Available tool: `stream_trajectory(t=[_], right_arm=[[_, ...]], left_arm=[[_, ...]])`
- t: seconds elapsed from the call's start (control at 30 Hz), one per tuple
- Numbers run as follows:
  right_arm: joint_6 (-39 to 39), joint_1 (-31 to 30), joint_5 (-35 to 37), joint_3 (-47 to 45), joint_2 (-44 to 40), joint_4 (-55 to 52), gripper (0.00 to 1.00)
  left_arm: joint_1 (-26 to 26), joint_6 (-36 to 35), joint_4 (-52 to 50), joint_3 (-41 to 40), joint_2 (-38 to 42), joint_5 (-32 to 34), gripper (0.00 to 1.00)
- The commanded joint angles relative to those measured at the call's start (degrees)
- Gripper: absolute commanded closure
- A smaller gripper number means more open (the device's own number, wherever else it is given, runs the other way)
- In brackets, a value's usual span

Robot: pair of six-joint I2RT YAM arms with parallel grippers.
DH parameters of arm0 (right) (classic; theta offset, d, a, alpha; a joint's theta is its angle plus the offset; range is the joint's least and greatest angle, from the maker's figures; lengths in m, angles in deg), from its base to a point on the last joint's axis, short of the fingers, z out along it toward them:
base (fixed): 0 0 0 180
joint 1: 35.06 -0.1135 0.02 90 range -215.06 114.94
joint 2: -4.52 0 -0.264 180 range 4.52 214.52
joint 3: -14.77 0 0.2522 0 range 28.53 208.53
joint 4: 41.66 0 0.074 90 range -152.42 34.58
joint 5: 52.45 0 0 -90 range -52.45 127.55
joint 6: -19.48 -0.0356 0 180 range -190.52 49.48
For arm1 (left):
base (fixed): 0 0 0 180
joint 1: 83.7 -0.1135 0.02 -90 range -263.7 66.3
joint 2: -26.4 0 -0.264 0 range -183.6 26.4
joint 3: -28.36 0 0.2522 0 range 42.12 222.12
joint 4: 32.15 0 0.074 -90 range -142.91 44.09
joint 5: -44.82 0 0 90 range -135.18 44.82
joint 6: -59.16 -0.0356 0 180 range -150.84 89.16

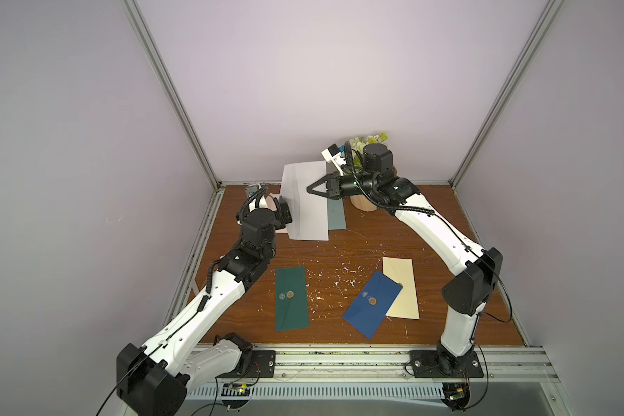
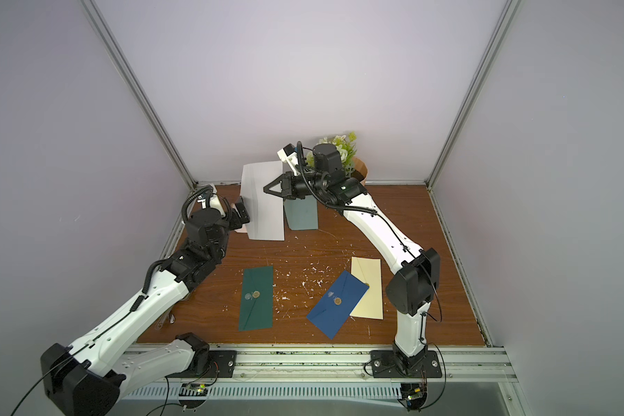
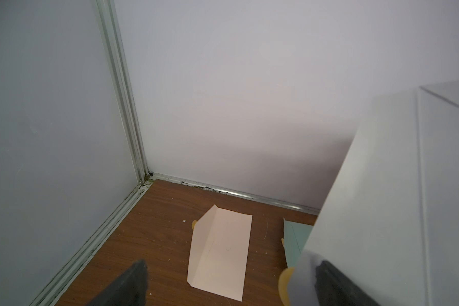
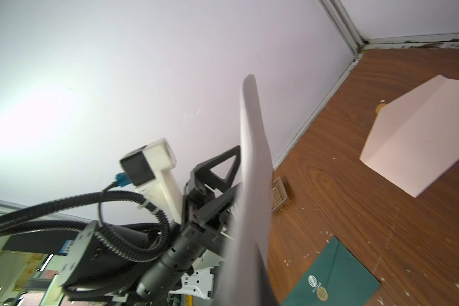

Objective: Open the envelope
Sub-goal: Open the envelope flap on the envelope.

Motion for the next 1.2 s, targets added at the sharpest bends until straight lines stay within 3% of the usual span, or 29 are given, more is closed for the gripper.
stream_trajectory(t=[0.0, 0.23, 0.67, 0.87, 1.07, 1.17], right_arm=[[-11.4, 0.2, -9.0, -2.1, -4.7, 20.5, 1.00], [-34.0, 0.3, -12.3, -9.3, -3.8, 52.5, 1.00], [-47.3, 0.6, -11.9, -12.3, -0.1, 65.2, 1.00], [-47.8, 0.8, -12.4, -12.7, 0.7, 64.6, 1.00], [-45.1, 3.1, -12.7, -13.7, -0.1, 60.7, 1.00], [-39.8, 4.8, -12.7, -14.1, -1.0, 54.8, 1.00]], left_arm=[[-1.4, 3.5, -0.6, -0.8, 0.5, -3.1, 0.00], [-1.7, 3.6, 2.8, -1.6, -0.1, -6.0, 0.00], [-2.4, 0.3, 17.0, -4.0, 2.8, -24.5, 0.00], [-2.5, 0.6, 15.8, -2.7, 4.3, -24.5, 0.00], [-2.5, 1.1, 8.2, -4.0, 8.9, -13.7, 0.00], [-2.5, 1.5, 5.4, -5.2, 12.6, -12.6, 0.00]])
